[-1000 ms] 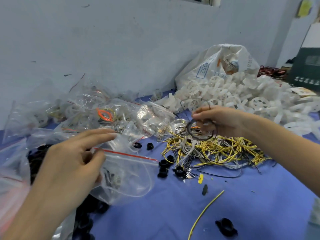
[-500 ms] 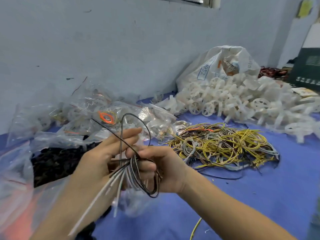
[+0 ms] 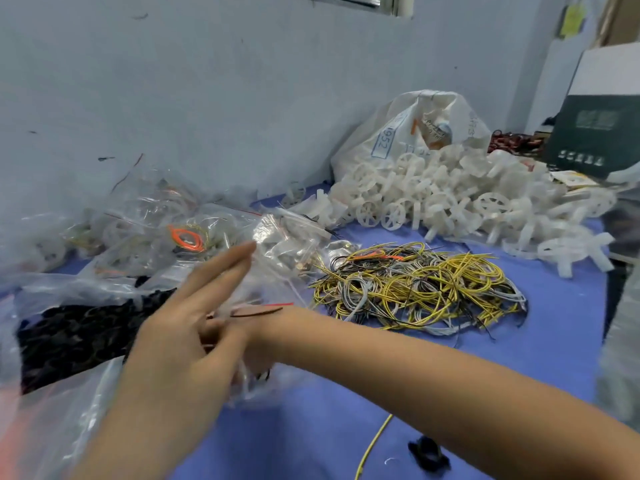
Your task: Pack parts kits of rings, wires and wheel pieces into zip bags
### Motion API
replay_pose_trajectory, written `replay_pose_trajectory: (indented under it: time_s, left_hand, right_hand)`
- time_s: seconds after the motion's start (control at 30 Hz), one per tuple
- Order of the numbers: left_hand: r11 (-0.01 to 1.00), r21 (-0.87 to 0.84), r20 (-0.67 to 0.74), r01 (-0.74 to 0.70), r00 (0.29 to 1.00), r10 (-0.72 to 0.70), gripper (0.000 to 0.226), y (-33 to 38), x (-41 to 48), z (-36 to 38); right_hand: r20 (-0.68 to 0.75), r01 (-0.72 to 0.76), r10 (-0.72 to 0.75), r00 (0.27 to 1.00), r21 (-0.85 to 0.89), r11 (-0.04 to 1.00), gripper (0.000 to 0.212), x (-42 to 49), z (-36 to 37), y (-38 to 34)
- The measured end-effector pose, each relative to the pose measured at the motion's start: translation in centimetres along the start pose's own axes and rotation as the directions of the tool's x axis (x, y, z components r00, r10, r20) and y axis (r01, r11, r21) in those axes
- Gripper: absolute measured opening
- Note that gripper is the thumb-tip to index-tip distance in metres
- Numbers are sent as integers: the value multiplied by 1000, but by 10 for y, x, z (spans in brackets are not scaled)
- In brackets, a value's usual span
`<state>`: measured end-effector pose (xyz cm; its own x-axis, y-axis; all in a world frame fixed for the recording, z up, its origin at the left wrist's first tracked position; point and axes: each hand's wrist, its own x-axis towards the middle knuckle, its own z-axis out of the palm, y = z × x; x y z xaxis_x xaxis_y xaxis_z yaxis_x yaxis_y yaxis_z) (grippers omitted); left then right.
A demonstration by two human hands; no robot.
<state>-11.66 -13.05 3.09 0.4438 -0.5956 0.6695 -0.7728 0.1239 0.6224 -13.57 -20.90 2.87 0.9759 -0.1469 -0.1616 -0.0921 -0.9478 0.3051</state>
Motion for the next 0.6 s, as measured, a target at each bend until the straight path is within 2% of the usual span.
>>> replay_pose_trajectory:
  time_s: [0.03, 0.07, 0.1, 0.13, 0.2, 0.23, 0.27, 0.3, 0.33, 0.37, 0.4, 0.43, 0.47, 0.53, 0.6]
  left_hand:
    - [999, -12, -42, 51, 998, -51, 64, -8, 2, -6]
    - [996, -23, -60, 91, 994, -92, 65, -16, 4, -13]
    - [992, -37, -69, 117, 991, -119, 66, -24, 6, -19]
    - [990, -45, -82, 137, 987, -140, 66, -30, 7, -25]
    - [983, -53, -128, 173, 976, -179, 64, -40, 7, -34]
    - [981, -55, -155, 188, 969, -195, 64, -47, 8, -38]
    - [976, -60, -181, 209, 959, -217, 65, -51, 7, -43]
    - [972, -63, -204, 228, 950, -236, 69, -55, 8, -47]
    - [970, -50, -216, 239, 945, -244, 73, -60, 8, -50]
    - [970, -12, -217, 244, 946, -241, 78, -65, 9, -53]
    - [966, 44, -214, 254, 947, -239, 83, -70, 10, -55]
    - [962, 88, -214, 260, 948, -237, 88, -73, 11, -57]
    - [957, 107, -216, 270, 946, -242, 91, -75, 10, -59]
    - [957, 102, -213, 273, 945, -247, 91, -74, 7, -62]
    - [960, 84, -182, 268, 951, -250, 85, -71, 4, -64]
  right_hand:
    - [-31, 180, -185, 982, -117, 977, 28, -7, -14, 12]
    - [39, 390, -388, 921, -56, 919, 25, -18, -25, 39]
    - [-18, 429, -430, 903, 130, 894, 26, -27, -37, 59]
    - [-105, 428, -419, 902, 353, 832, 28, -35, -48, 80]
    - [-291, 457, -369, 883, 714, 531, 28, -53, -56, 113]
    - [-336, 439, -298, 893, 795, 419, 28, -58, -55, 131]
    - [-342, 395, -199, 918, 822, 410, 28, -60, -50, 151]
    - [-306, 287, -49, 951, 811, 510, 31, -59, -40, 171]
    - [-240, 122, 90, 967, 740, 662, 36, -55, -27, 188]
    - [-132, -62, 179, 975, 609, 790, 41, -52, -8, 198]
    - [-21, -188, 225, 974, 476, 859, 42, -49, 16, 203]
    - [54, -241, 239, 969, 383, 892, 41, -45, 39, 205]
    - [61, -243, 237, 970, 359, 901, 37, -43, 58, 205]
    - [-21, -241, 272, 962, 401, 884, 33, -39, 78, 205]
    - [-120, -304, 380, 917, 407, 861, 30, -32, 85, 212]
